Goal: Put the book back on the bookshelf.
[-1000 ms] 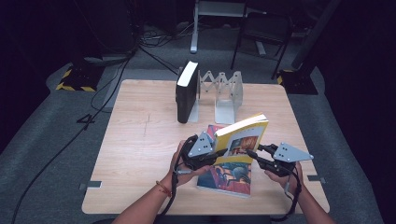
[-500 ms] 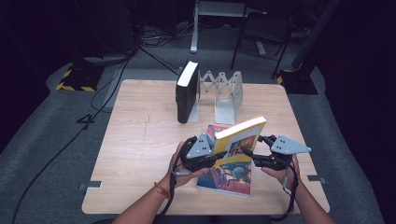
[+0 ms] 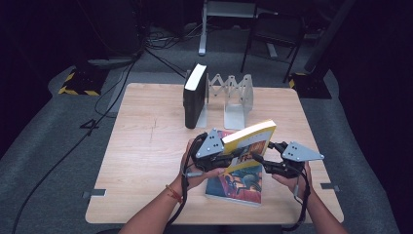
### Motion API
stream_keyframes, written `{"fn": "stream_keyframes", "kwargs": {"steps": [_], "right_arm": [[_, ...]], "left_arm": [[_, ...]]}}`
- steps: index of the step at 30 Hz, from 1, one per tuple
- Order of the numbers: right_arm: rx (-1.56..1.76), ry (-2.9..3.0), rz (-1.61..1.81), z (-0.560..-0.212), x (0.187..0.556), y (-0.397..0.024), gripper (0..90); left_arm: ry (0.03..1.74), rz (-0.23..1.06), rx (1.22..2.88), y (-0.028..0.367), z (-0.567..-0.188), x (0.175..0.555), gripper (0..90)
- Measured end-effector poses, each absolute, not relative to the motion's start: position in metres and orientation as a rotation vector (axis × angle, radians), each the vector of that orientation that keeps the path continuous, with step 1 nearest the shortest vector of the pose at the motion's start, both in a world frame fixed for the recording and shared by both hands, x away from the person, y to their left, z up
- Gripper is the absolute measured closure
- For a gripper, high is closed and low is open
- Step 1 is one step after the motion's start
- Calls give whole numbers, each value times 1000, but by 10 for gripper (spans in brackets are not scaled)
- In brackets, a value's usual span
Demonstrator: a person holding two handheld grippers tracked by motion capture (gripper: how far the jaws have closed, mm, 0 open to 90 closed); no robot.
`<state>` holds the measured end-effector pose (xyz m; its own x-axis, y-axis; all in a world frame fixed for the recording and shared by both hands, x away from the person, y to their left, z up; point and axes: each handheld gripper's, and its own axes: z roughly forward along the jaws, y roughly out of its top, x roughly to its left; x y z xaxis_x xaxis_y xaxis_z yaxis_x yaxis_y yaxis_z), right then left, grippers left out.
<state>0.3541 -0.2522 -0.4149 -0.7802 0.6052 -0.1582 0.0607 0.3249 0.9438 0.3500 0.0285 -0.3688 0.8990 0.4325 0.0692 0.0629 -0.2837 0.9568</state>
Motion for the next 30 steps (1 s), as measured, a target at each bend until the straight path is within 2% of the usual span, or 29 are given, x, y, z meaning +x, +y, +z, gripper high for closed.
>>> {"fn": "stream_keyframes", "kwargs": {"steps": [6,9,14,20,30], "right_arm": [[585,2110,1467,-415,353,-254,435],[598,2121,1459,-417,353,-256,438],[625,2130,1429,-420,352,-271,423],[686,2150,1372,-425,355,-295,406],[806,2243,1242,-433,366,-319,381]], "left_arm": [[371,377,1849,20,-364,354,594],[357,410,1850,16,-359,353,688],[370,419,1872,15,-355,355,731],[408,422,1867,18,-350,363,741],[555,559,1796,52,-327,382,745]]}}
